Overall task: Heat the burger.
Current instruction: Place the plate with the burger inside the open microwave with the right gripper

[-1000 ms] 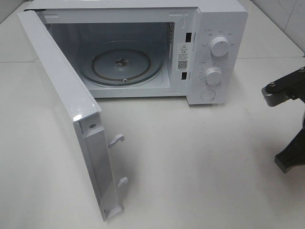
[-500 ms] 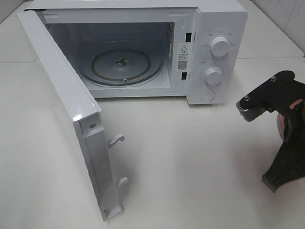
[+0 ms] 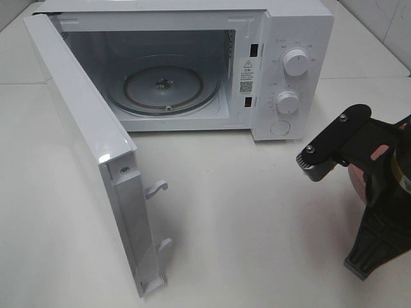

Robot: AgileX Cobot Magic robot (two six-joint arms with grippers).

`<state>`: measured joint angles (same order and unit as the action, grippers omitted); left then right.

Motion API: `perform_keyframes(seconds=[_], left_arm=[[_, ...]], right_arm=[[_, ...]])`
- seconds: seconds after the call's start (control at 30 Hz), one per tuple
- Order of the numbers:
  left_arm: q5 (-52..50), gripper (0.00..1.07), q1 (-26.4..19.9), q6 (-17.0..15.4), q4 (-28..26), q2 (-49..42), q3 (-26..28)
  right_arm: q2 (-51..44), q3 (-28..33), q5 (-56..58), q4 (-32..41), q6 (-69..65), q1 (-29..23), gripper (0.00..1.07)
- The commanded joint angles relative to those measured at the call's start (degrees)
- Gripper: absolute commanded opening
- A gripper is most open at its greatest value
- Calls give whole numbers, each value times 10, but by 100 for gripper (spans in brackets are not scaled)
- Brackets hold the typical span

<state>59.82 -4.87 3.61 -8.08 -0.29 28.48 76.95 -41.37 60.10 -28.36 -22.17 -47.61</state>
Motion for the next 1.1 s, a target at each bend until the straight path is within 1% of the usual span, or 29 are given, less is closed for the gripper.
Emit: perform_keyframes(seconds=[0.03,0.2,0.33,0.6,0.67,0.77,0.83,0.87,0.93,1.03,1.1], left_arm=[[-5,98,2,0,-1,-13,-1],[-5,98,2,0,-1,-13,-1],[-5,98,2,0,-1,-13,-1],[-5,98,2,0,-1,-13,-1],[-5,98,2,0,-1,-13,-1],[-5,98,2,0,-1,-13,-1],[-5,98,2,0,-1,-13,-1],[-5,98,2,0,-1,-13,-1],[-5,98,2,0,-1,-13,-1],[-5,98,2,0,-1,-13,-1],[-5,98,2,0,-1,-13,-1]], right_arm=[[-3,-3,15,-32,13,-16,0],[-3,-3,14,-32,42,-26,0],[-3,-3,3,-38,74,-26,0],[-3,-3,-18,-54,99,-26,0],[-3,-3,-25,-56,145,-26,0],[-3,-3,-29,-56,162,-26,0],[-3,-3,-40,-56,209,-26,0],[-3,-3,-40,-56,209,-26,0],[-3,-3,-63,-56,269,-26,0],[-3,-3,-70,-56,284,-26,0],[-3,-3,-99,-62,329,-26,0]])
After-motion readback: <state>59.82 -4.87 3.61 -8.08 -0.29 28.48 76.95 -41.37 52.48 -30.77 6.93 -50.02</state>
